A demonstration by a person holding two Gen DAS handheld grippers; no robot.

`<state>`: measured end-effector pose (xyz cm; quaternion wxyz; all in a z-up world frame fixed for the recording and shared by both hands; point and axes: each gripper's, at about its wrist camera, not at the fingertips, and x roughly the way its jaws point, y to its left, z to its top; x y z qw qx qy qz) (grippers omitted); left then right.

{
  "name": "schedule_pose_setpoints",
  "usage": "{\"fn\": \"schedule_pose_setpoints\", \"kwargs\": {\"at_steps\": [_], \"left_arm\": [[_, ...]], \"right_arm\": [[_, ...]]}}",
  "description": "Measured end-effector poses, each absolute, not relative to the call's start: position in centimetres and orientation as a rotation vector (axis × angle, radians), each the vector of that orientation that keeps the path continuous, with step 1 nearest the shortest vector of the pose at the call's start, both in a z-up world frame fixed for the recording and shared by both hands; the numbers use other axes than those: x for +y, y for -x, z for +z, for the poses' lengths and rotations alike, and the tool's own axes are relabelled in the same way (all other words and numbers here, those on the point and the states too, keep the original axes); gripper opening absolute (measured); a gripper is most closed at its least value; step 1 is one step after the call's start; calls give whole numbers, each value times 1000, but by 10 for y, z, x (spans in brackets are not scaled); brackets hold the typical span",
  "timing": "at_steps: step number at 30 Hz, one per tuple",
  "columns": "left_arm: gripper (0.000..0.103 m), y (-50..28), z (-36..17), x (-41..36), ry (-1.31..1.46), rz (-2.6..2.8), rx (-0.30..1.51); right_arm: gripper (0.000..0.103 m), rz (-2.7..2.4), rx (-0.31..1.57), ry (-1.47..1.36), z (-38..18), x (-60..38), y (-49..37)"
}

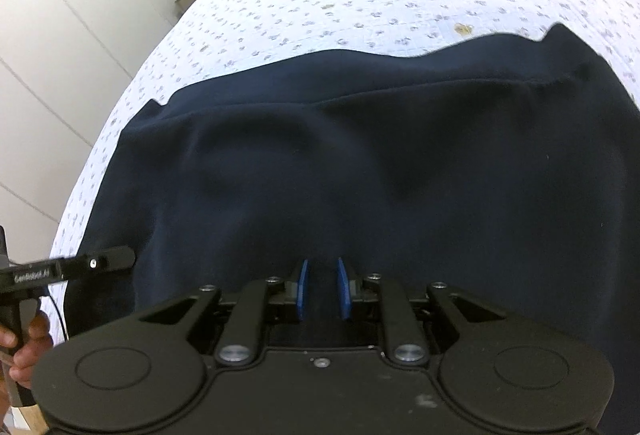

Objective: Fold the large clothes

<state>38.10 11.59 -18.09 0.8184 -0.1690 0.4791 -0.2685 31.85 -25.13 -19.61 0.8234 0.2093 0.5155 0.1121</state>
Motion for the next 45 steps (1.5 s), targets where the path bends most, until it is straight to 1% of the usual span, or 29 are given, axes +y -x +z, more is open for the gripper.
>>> {"fn": "schedule_pose_setpoints", "kwargs": {"at_steps": [1,5,6,8,9,11,13,16,21,24,27,32,36,37,38,39,40,41,42,43,44,45], "left_arm": [[36,-378,-182,117,367,-567,1029],[40,-378,-191,126,399,-572,1054],[42,-381,-194,126,411,-574,1063],[41,-388,-197,125,432,-583,1080],[33,-391,-196,124,438,-579,1082],[23,-391,-189,113,402,-585,1057],[21,-384,-173,102,386,-613,1003],[20,-379,-144,87,489,-692,924],[20,-370,-94,26,453,-767,829],[20,-361,-68,-13,484,-831,769],[20,-354,-54,-61,501,-891,739],[21,-351,-64,-157,469,-939,764],[22,-353,-107,-227,440,-896,830],[22,-352,-123,-245,399,-860,855],[25,-348,-136,-262,323,-819,868],[25,-341,-144,-277,224,-786,870],[26,-332,-146,-291,121,-766,854],[34,-323,-143,-300,44,-760,819],[48,-314,-137,-305,2,-766,789],[56,-308,-129,-307,-11,-773,777],[65,-303,-122,-307,-10,-775,773],[66,-297,-114,-304,2,-773,776]], "right_arm": [[27,251,1089,-436,-192,-250,-318],[27,269,1045,-388,-179,-240,-313],[27,262,1043,-359,-178,-234,-312],[27,260,1069,-279,-186,-217,-310],[27,254,1056,-220,-189,-208,-307],[27,248,1026,-150,-193,-194,-305],[27,229,1020,-185,-195,-196,-306],[27,244,1017,-283,-199,-212,-306],[27,290,1037,-519,-204,-248,-315],[27,287,1003,-698,-199,-288,-315],[27,228,956,-744,-188,-336,-310],[27,84,897,-709,-171,-427,-293],[30,-36,918,-666,-182,-483,-271],[32,-63,932,-660,-188,-495,-270],[34,-85,943,-650,-192,-503,-269],[36,-108,951,-642,-197,-513,-268],[41,-119,956,-646,-202,-521,-267],[49,-114,957,-661,-205,-529,-266],[55,-95,953,-681,-207,-537,-269],[69,-69,949,-694,-206,-540,-272],[76,-39,943,-704,-205,-542,-278],[79,-5,936,-714,-202,-539,-284]]}}
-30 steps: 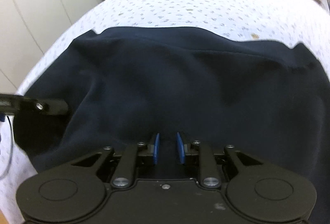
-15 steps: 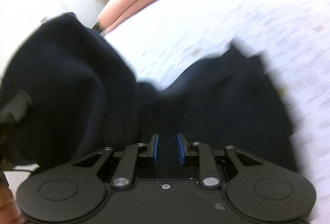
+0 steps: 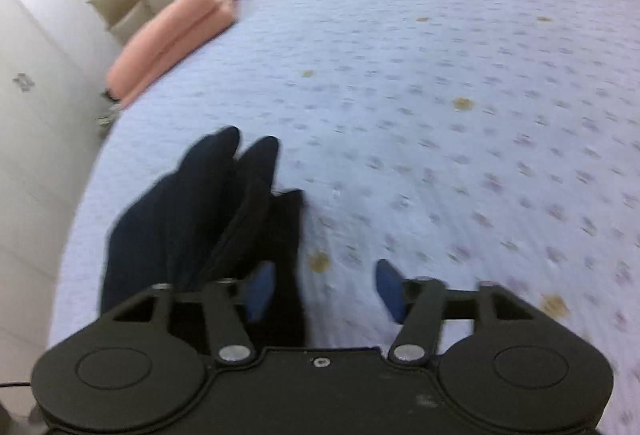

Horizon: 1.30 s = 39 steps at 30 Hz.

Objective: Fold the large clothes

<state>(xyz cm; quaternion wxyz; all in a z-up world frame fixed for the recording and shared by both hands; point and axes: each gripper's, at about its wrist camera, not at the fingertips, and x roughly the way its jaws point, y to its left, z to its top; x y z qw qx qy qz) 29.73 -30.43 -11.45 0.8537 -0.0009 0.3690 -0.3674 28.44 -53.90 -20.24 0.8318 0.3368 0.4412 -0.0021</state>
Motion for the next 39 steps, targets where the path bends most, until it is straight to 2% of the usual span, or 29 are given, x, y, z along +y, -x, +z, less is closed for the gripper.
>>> {"fn": "schedule_pose_setpoints", "kwargs": {"at_steps": [3,5,8,12,17,20,21,22,25,26,27,28,31,33,36,39], "left_arm": [[68,-286,-104,-295,70,-800,821],[67,-285,-100,-284,141,-807,855],[64,-283,-97,-272,244,-825,910],[63,-275,-72,-243,322,-853,839],[62,-280,-43,-220,249,-768,747],[61,-302,-59,-208,274,-671,745],[52,-315,-70,-211,277,-670,763],[48,-326,-79,-218,264,-671,771],[39,-340,-107,-230,242,-744,799],[36,-343,-117,-236,243,-798,809],[36,-347,-127,-247,244,-845,851],[36,-346,-140,-258,232,-907,934],[36,-312,-149,-289,-45,-969,926],[34,-306,-150,-299,-79,-1016,958],[33,-300,-143,-297,-62,-1022,957],[35,-301,-124,-282,-32,-913,878]], "right_arm": [[83,101,922,-773,-195,-537,-306],[88,152,904,-831,-194,-537,-324],[89,228,951,-883,-197,-536,-348],[89,275,1001,-955,-206,-540,-355],[89,222,1033,-991,-217,-555,-336],[89,218,1038,-959,-216,-559,-334],[89,221,1042,-949,-214,-559,-334],[89,232,1041,-938,-211,-558,-332],[89,311,997,-878,-193,-547,-321],[84,326,979,-849,-187,-542,-316],[75,328,961,-816,-181,-539,-310],[71,317,951,-778,-176,-538,-304],[71,246,973,-687,-173,-544,-294],[71,216,1019,-615,-180,-543,-296],[78,220,1061,-618,-192,-539,-312],[91,247,960,-688,-194,-535,-333]]}}
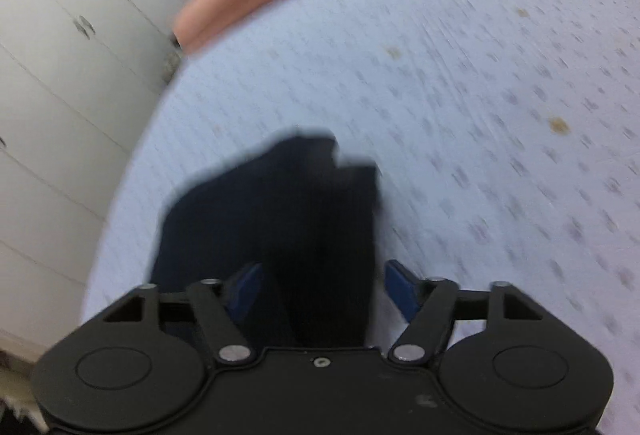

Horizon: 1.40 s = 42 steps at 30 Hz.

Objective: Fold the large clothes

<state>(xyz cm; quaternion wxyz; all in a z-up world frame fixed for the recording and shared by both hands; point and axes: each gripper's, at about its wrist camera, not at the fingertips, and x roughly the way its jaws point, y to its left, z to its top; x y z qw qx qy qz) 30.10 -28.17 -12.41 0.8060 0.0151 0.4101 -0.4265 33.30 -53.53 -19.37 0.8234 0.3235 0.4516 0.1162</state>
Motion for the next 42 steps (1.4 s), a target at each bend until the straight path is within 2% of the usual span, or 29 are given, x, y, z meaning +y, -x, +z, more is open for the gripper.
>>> {"fn": "schedule_pose_setpoints", "kwargs": {"at_steps": [1,3,6,7,8,9,14,17,19,22,25,26,27,28,33,34,35,36,37,38,39,42], "left_arm": [[37,-306,-116,-272,5,-842,838],[52,-317,-109,-256,60,-735,801],[55,-332,-114,-235,103,-631,801],[53,-338,-121,-234,113,-633,831],[51,-340,-125,-233,117,-640,836],[51,-339,-127,-231,111,-646,824],[50,-339,-124,-231,161,-658,797],[50,-336,-126,-222,182,-653,791],[50,-341,-137,-225,154,-652,845],[46,-339,-155,-232,68,-702,874],[47,-342,-147,-235,20,-717,875],[46,-341,-144,-234,16,-714,872],[45,-338,-139,-232,25,-709,866],[45,-338,-135,-229,38,-697,860],[45,-324,-114,-228,79,-655,778],[45,-324,-115,-229,85,-648,762],[45,-324,-118,-231,87,-635,753],[45,-325,-123,-234,84,-616,762],[44,-328,-129,-236,77,-614,790],[38,-335,-134,-238,59,-619,819],[33,-335,-143,-241,21,-609,829],[34,-329,-155,-237,-12,-617,830]], "right_arm": [[92,239,938,-701,-194,-533,-341],[99,244,957,-725,-200,-527,-361],[99,304,1018,-780,-218,-511,-387],[74,332,1034,-797,-224,-504,-393],[34,335,1037,-796,-225,-498,-396],[15,330,1016,-774,-220,-493,-396],[14,322,815,-759,-163,-498,-378],[13,250,773,-582,-148,-489,-367],[13,198,835,-570,-170,-486,-367],[16,128,994,-522,-233,-472,-370],[17,111,992,-520,-236,-469,-367],[28,105,993,-503,-229,-469,-367],[44,95,997,-488,-222,-471,-364],[48,82,1003,-476,-214,-473,-362],[50,139,906,-372,-149,-480,-314],[50,162,894,-362,-142,-475,-301],[45,179,904,-365,-140,-471,-292],[34,184,936,-372,-145,-464,-284],[27,179,978,-366,-154,-456,-275],[14,169,1018,-335,-164,-448,-268],[13,147,1069,-281,-181,-438,-261],[13,111,1230,-292,-236,-432,-239]]}}
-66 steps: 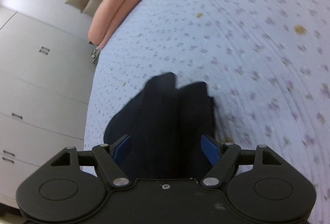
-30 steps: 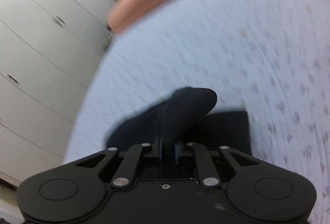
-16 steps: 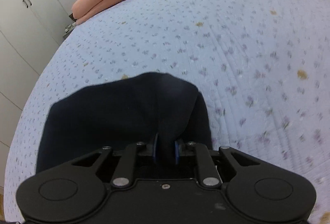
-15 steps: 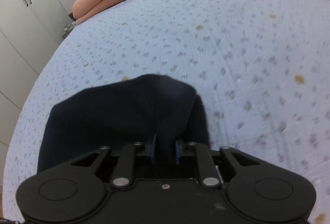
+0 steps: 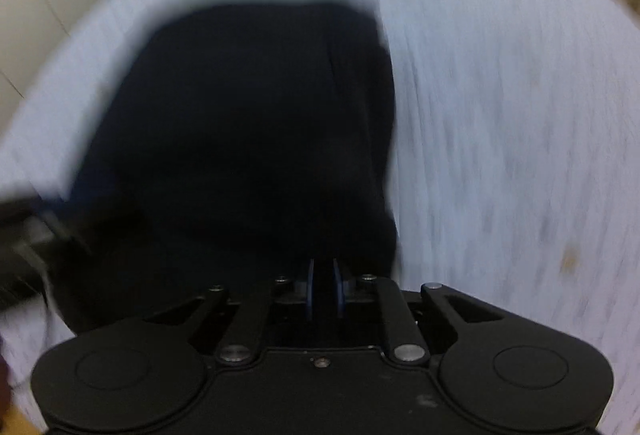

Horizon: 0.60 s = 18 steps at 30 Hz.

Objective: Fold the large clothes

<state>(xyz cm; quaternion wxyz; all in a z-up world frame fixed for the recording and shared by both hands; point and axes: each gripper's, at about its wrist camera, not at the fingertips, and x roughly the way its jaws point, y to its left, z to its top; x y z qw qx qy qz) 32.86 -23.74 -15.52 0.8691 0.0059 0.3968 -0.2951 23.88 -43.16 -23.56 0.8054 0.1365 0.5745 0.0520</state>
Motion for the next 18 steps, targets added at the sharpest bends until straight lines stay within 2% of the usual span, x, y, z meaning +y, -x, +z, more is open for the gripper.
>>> {"fn": "schedule_pose_setpoints", "kwargs": {"at_steps": [6,11,16,17,18], "left_arm": [[34,-329,-142,-229,17,-623,836],[34,-327,-140,-227,60,-579,833],[34,-316,-139,-229,21,-559,805],[34,-315,-138,-229,19,-558,802],[34,-314,-137,-227,19,-555,797]], "right_arm": [[15,113,1226,-302,-216,-453,-237],[27,235,929,-238,-162,-441,-291],[26,470,822,-326,-177,-387,-378],[23,481,846,-273,-188,-373,-394],[13,474,855,-203,-202,-363,-407]]}}
